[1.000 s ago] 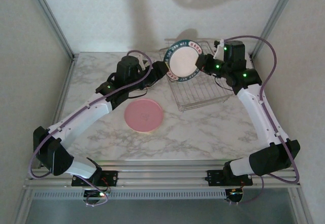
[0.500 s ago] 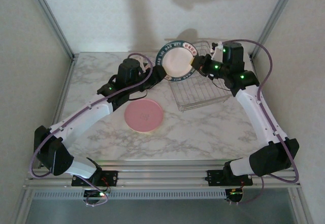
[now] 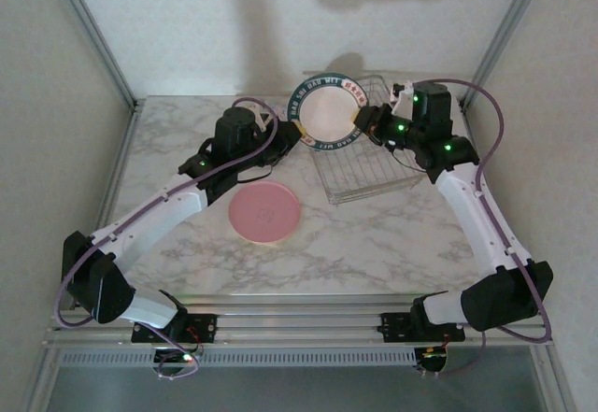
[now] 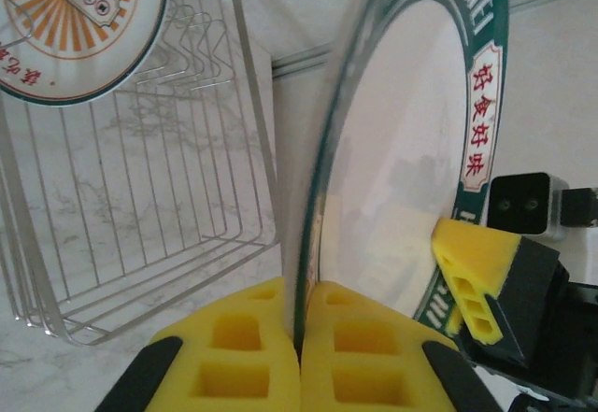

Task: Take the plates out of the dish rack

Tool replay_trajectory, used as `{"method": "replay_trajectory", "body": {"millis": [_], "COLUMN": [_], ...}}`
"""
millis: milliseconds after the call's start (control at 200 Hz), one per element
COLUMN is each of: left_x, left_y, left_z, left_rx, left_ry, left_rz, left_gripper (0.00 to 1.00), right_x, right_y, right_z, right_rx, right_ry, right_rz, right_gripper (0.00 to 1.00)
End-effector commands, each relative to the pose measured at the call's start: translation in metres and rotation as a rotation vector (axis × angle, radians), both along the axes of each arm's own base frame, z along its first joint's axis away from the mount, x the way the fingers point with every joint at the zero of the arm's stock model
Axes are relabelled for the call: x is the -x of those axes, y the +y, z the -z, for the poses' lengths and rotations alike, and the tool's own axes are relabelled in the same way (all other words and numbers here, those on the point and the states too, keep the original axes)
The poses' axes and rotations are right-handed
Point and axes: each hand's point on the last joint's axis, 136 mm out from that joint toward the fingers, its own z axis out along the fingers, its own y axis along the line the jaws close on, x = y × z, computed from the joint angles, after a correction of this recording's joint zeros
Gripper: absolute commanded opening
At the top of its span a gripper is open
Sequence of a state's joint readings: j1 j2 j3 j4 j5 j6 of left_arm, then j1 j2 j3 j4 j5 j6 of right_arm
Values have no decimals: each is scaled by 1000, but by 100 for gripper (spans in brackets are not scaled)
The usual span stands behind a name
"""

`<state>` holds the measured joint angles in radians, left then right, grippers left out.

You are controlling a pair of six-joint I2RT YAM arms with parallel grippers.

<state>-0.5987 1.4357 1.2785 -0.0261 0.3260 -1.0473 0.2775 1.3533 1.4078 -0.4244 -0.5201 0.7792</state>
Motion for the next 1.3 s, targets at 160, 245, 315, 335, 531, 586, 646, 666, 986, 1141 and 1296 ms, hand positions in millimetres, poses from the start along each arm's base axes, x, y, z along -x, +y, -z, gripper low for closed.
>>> {"method": "replay_trajectory", "body": {"millis": [160,245,315,335,531,586,646,666,986,1141,1296], "left_x": [12,16,20,21,41,49,59,62,115,126,127], "left_y": [16,25,33,35,66,76,88,93,150,162,165], "left_z": [-23,-24,-25,-23,2,13,25,33,144,185,209], "left_rx": [32,37,34,30,-23,-40,-56,-67,-135,-158,-165], "left_ry": [-73,-73,-71,-67,-2,21,48,63,263,329,367], "left_rz": [-11,-23,-37,-42,-93,-112,-135,-146,-291,-336,-357], "left_gripper": [0,0,0,0,0,0,0,0,0,0,0], "right_x": [17,18,20,20,36,46,59,63,107,110,107], "right_y": [-8,-13,-16,-18,-16,-12,-9,-9,-4,1,8], "right_z": [-14,-17,-20,-21,-33,-38,-41,-42,-12,-7,-6], "right_rx": [105,131,152,158,277,329,380,399,532,521,509], "right_ry": [-81,-98,-119,-127,-253,-305,-355,-369,-390,-383,-379], "right_rz": [-12,2,15,18,-34,-71,-107,-117,-227,-244,-259], "right_gripper": [58,63,64,65,67,69,70,70,72,72,72]}}
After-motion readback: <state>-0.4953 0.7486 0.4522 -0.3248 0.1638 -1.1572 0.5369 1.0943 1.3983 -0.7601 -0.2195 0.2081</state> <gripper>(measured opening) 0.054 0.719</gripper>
